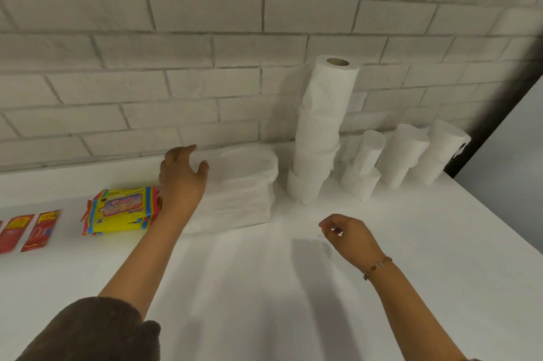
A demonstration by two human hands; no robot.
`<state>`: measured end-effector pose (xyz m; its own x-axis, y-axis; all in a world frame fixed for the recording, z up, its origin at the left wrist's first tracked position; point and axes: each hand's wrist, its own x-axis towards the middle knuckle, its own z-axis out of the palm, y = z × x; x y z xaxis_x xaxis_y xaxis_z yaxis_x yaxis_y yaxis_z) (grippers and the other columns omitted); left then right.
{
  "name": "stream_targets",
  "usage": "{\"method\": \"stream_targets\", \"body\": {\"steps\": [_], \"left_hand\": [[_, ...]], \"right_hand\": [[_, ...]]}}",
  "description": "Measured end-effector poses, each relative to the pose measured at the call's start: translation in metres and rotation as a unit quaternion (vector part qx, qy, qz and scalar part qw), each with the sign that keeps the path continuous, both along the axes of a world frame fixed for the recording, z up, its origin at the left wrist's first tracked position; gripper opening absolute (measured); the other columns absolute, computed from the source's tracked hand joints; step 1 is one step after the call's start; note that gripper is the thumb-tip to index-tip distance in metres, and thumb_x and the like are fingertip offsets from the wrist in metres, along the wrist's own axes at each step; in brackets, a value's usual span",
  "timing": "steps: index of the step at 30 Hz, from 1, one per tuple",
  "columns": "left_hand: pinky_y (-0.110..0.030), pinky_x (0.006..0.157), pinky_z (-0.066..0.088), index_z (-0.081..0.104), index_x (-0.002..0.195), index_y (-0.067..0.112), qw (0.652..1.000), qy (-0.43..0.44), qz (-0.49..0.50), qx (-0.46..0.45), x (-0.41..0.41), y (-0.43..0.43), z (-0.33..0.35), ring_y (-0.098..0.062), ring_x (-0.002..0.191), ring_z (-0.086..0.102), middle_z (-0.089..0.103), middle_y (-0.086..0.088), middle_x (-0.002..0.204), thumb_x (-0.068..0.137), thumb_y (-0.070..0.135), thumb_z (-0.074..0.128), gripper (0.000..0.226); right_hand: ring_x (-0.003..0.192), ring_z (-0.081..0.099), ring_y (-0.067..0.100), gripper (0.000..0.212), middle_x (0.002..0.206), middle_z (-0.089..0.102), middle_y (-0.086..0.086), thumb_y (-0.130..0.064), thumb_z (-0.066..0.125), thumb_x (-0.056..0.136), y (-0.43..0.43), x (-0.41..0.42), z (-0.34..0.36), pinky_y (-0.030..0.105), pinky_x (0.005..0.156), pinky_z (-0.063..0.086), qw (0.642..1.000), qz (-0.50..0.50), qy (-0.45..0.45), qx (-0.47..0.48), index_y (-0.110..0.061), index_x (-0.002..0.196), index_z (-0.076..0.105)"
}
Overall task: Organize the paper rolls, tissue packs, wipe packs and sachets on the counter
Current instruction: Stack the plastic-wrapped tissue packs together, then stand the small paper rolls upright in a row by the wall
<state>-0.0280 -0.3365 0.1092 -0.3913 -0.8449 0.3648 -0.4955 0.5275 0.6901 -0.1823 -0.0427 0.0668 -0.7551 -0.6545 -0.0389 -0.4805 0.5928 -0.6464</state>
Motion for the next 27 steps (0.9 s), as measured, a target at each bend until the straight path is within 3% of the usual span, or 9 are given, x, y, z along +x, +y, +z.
{"method": "stream_targets", "body": {"steps": [3, 5, 6, 8, 14, 20, 27], "left_hand": [[-0.032, 0.102, 0.036, 0.064, 0.114, 0.012, 0.993, 0.072, -0.08, -0.039, -0.006, 0.041, -0.001, -0.032, 0.111, 0.052, 0.058, -0.016, 0.116, 0.081, 0.007, 0.061, 0.033], [-0.035, 0.095, 0.046, 0.066, 0.107, 0.013, 0.986, 0.092, -0.138, -0.015, -0.014, 0.073, -0.009, -0.024, 0.099, 0.056, 0.058, -0.007, 0.107, 0.08, 0.003, 0.061, 0.029], [-0.029, 0.091, 0.046, 0.066, 0.105, 0.016, 0.981, 0.095, -0.168, 0.009, -0.018, 0.091, -0.015, -0.018, 0.096, 0.056, 0.056, -0.001, 0.106, 0.082, 0.004, 0.06, 0.027], [-0.015, 0.089, 0.041, 0.065, 0.103, 0.023, 0.97, 0.08, -0.223, 0.047, -0.031, 0.126, -0.028, -0.006, 0.096, 0.053, 0.053, 0.008, 0.106, 0.085, 0.008, 0.058, 0.025], [0.0, 0.084, 0.035, 0.061, 0.099, 0.04, 0.95, 0.023, -0.297, 0.089, -0.088, 0.199, -0.052, 0.005, 0.101, 0.05, 0.048, 0.026, 0.106, 0.087, 0.014, 0.057, 0.029], [-0.012, 0.089, 0.037, 0.06, 0.108, 0.035, 0.95, 0.01, -0.284, 0.129, -0.164, 0.258, -0.061, -0.003, 0.104, 0.051, 0.049, 0.015, 0.114, 0.087, 0.015, 0.059, 0.029], [-0.021, 0.084, 0.041, 0.045, 0.129, 0.026, 0.949, 0.022, -0.203, 0.239, -0.259, 0.303, -0.072, -0.013, 0.1, 0.053, 0.049, 0.002, 0.125, 0.085, 0.014, 0.064, 0.05]], "right_hand": [[0.082, 0.061, 0.01, 0.011, 0.086, 0.065, -0.014, -0.021, 0.058, 0.089, 0.005, -0.01, 0.003, 0.023, 0.081, 0.049, 1.0, -0.005, -0.004, -0.013, -0.023, 0.092, 0.069], [0.08, 0.061, 0.009, 0.01, 0.084, 0.064, -0.015, -0.02, 0.059, 0.088, 0.013, -0.016, 0.004, 0.02, 0.077, 0.048, 1.0, -0.014, -0.006, -0.027, -0.023, 0.09, 0.069], [0.079, 0.06, 0.008, 0.01, 0.084, 0.064, -0.016, -0.02, 0.059, 0.088, 0.019, -0.02, 0.003, 0.018, 0.076, 0.047, 0.999, -0.019, -0.008, -0.032, -0.024, 0.089, 0.068], [0.078, 0.06, 0.006, 0.01, 0.083, 0.064, -0.018, -0.02, 0.059, 0.088, 0.033, -0.03, 0.0, 0.013, 0.071, 0.045, 0.999, -0.031, -0.013, -0.041, -0.025, 0.088, 0.068], [0.077, 0.059, 0.003, 0.011, 0.085, 0.065, -0.015, -0.021, 0.059, 0.088, 0.082, -0.075, -0.008, 0.015, 0.073, 0.044, 0.997, -0.066, -0.03, -0.039, -0.024, 0.091, 0.069], [0.079, 0.06, 0.005, 0.012, 0.086, 0.064, -0.013, -0.021, 0.058, 0.088, 0.136, -0.145, -0.011, 0.017, 0.076, 0.047, 0.996, -0.075, -0.034, -0.039, -0.02, 0.091, 0.07], [0.084, 0.059, 0.006, 0.013, 0.092, 0.065, -0.01, -0.022, 0.057, 0.089, 0.188, -0.239, -0.02, 0.017, 0.079, 0.045, 0.997, -0.07, -0.031, -0.019, -0.021, 0.094, 0.068]]}}
